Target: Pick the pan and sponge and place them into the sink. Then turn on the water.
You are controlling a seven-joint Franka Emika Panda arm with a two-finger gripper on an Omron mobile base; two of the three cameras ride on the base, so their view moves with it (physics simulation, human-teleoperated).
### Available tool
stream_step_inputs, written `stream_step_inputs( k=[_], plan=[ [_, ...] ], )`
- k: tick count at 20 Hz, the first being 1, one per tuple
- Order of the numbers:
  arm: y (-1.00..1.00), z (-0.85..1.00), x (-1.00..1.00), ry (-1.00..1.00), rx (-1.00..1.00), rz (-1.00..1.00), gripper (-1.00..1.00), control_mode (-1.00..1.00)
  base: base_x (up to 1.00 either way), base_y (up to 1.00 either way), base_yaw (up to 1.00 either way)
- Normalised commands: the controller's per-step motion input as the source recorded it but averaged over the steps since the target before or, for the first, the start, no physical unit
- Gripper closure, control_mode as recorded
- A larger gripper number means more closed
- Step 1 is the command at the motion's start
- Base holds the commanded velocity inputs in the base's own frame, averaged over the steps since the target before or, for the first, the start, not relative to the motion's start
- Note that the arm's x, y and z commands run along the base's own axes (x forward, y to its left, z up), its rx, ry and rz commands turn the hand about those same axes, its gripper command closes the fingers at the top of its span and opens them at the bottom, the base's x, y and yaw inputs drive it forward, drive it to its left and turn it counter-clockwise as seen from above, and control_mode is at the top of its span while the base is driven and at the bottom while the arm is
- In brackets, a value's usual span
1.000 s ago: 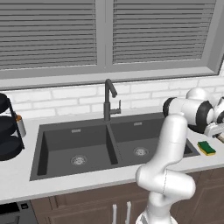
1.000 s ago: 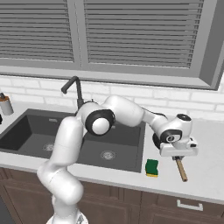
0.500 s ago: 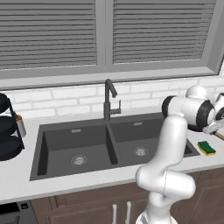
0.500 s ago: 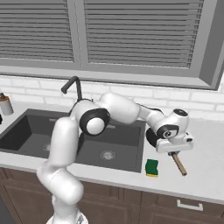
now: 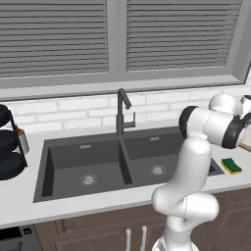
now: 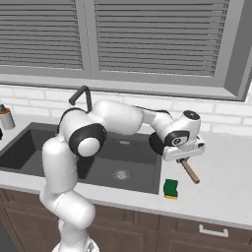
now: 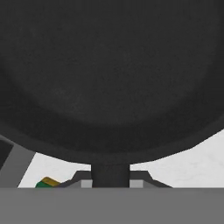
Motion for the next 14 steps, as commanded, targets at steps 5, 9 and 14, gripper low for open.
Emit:
stream_step_inputs(
  k=[5,9,14],
  plan=[
    [1.0,0.19,0.0,-0.16,0.0,0.06,1.0,-1.0,0.0,0.0,0.0],
    [1.0,0.06,0.12,0.0,-0.02,0.06,1.0,-1.0,0.0,0.0,0.0],
    [0.94,0.0,0.21,-0.04,-0.04,0.11,1.0,-1.0,0.0,0.0,0.0]
  ],
)
